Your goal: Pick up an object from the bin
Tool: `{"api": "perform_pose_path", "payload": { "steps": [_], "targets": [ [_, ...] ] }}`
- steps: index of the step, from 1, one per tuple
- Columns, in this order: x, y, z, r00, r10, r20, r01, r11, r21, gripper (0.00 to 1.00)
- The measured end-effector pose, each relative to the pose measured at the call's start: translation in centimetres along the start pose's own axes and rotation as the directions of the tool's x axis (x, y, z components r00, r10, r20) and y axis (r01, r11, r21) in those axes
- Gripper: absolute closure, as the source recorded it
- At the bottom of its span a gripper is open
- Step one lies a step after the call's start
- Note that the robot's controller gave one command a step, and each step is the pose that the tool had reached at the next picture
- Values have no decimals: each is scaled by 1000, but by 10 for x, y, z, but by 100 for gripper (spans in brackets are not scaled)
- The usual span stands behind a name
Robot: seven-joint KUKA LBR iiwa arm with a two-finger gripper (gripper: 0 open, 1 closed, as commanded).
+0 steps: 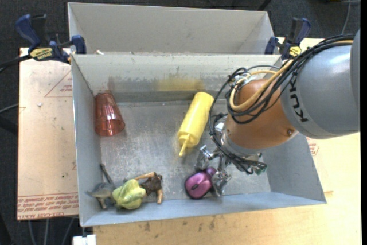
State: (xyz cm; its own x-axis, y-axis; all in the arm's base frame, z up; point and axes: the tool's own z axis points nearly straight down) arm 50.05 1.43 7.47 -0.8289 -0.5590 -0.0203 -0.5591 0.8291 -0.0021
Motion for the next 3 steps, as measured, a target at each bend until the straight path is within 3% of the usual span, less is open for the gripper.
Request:
{"api": "perform_pose_path", "payload": {
  "steps": [1, 2, 3],
  "targets": [
    [-16, 10, -78, 1000, 18, -19, -18, 1000, -3, 100],
    [-16, 10, -78, 1000, 18, -19, -18, 1000, -3, 100],
    [-19, 10, -126, 1000, 2, -24, -2, 1000, -6, 100]
  ]
}}
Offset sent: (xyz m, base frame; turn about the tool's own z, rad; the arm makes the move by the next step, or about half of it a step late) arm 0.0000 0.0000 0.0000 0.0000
